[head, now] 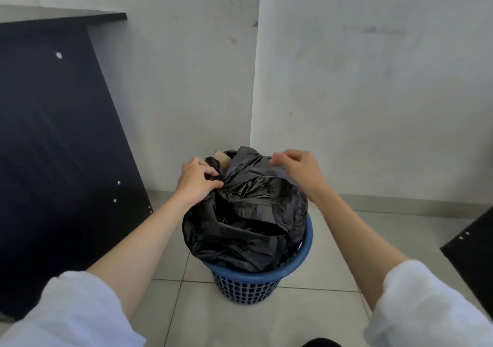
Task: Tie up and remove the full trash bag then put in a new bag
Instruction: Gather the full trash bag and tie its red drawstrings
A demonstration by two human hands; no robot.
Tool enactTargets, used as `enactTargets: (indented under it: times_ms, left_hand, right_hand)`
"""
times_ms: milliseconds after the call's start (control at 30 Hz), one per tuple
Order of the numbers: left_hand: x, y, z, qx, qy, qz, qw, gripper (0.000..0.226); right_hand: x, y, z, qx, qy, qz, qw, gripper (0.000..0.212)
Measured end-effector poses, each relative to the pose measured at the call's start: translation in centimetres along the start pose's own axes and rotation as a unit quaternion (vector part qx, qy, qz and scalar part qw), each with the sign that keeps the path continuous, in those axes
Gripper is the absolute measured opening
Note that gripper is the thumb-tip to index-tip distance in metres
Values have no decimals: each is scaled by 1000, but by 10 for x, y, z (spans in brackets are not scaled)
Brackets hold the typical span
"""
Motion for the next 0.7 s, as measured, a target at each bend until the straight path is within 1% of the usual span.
enactTargets:
  times_ms: [33,100,167,267,300,367,400,433,467,500,533,567,600,633,667,700]
  left_hand:
    - [-4,1,-4,6,-4,9,1000,29]
    - [-12,0,-14,-27,-5,67,997,28]
    - [-14,-3,-23,-103,-13,116,988,25]
    - [-12,-4,-33,-195,-48,121,972,13]
    - [-12,-3,-36,-213,-56,119,968,12]
    - [-13,-4,-41,-244,-63,117,961,11]
    - [-12,-5,-43,-255,-64,120,957,12]
    - [-12,-6,-44,-263,-67,126,954,13]
    - [-12,-9,-44,-270,-71,134,951,15]
    - [-11,-11,-44,-277,-74,142,948,15]
    - [-11,-13,-43,-281,-76,147,945,15]
    - [-10,-14,-42,-283,-78,151,944,13]
    - [-10,-15,-41,-283,-77,153,944,10]
    - [-10,-15,-39,-281,-75,151,945,5]
    - [-10,-15,-38,-275,-73,147,947,4]
    - [-11,-15,-37,-266,-67,145,950,8]
  right_hand:
    - [8,1,-17,12,-18,0,1000,18]
    - [27,-9,-52,20,-54,29,998,21]
    - [47,-24,-82,4,-92,71,993,30]
    - [73,-50,-123,-35,-151,147,977,46]
    - [83,-59,-133,-49,-183,167,968,57]
    - [111,-75,-143,-70,-279,164,943,94]
    - [125,-81,-145,-78,-314,165,932,107]
    - [138,-85,-148,-82,-328,176,925,107]
    - [143,-86,-152,-74,-321,185,926,91]
    - [136,-89,-158,-61,-290,174,939,66]
    - [124,-93,-161,-43,-254,120,959,43]
    - [108,-98,-161,-35,-228,21,973,25]
    - [91,-105,-160,-43,-210,-88,973,13]
    - [71,-109,-157,-60,-192,-183,962,12]
    - [48,-112,-153,-86,-173,-255,948,14]
    - [27,-112,-147,-115,-158,-300,934,16]
Point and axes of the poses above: each hand's wrist, its own z-axis away from the middle knuckle, its own y-axis out of the back of the hand, x = y × z, the point moved 9 cm from there along -z, towards the middle knuckle, and after that the axes turned 15 degrees about -z, right-handed, at the moved point
